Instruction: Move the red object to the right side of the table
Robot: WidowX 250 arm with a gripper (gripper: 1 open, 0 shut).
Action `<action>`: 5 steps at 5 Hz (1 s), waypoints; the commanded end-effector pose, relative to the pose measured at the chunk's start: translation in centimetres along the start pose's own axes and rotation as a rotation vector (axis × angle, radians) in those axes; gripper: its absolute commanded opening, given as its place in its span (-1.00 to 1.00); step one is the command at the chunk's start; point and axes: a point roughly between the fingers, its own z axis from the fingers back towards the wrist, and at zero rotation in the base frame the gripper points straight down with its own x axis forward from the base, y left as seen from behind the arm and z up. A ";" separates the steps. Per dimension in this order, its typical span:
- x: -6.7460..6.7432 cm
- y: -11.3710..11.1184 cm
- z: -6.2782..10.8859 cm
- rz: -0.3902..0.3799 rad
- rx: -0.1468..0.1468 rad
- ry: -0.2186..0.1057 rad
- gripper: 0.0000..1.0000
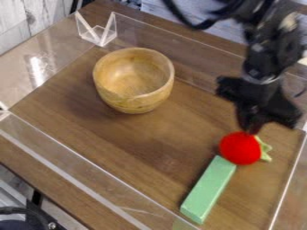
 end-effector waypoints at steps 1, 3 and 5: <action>1.3 -0.6 0.2 0.052 -0.028 -0.060 1.00; 0.9 -0.1 -0.5 0.135 -0.011 -0.063 1.00; 0.8 -0.4 1.5 0.184 -0.001 -0.053 1.00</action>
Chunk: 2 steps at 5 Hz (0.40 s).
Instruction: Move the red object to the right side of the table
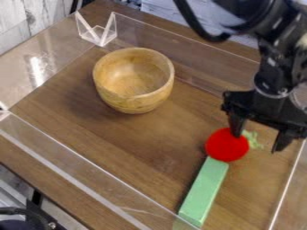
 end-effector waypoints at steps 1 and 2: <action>2.1 -0.8 4.6 -0.002 -0.040 -0.090 1.00; 3.7 1.3 8.0 0.062 -0.037 -0.138 1.00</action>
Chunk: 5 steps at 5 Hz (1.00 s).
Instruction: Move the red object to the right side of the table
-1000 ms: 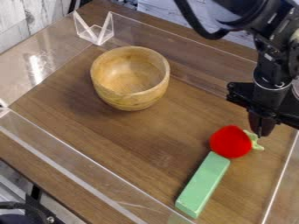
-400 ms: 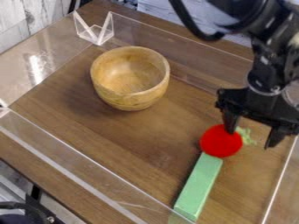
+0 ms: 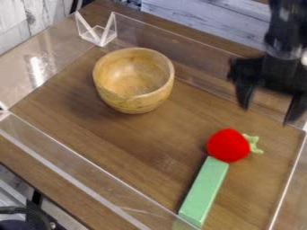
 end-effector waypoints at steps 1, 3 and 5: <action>3.1 2.4 3.8 0.080 -0.030 -0.084 1.00; 4.5 6.2 3.3 0.103 0.006 -0.102 1.00; 5.4 4.9 3.5 -0.059 -0.071 -0.091 1.00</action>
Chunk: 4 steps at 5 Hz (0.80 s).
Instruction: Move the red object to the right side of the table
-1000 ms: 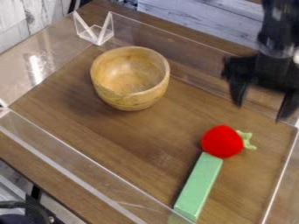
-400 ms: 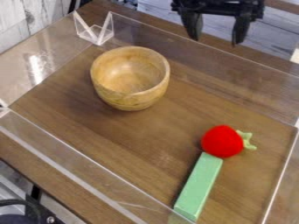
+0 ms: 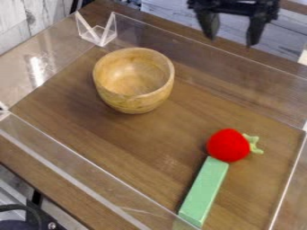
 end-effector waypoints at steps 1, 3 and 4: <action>1.5 -1.8 0.6 -0.049 -0.033 -0.062 1.00; 1.5 -3.7 -0.8 -0.110 -0.064 -0.069 1.00; 1.4 -4.3 -1.4 -0.136 -0.076 -0.075 1.00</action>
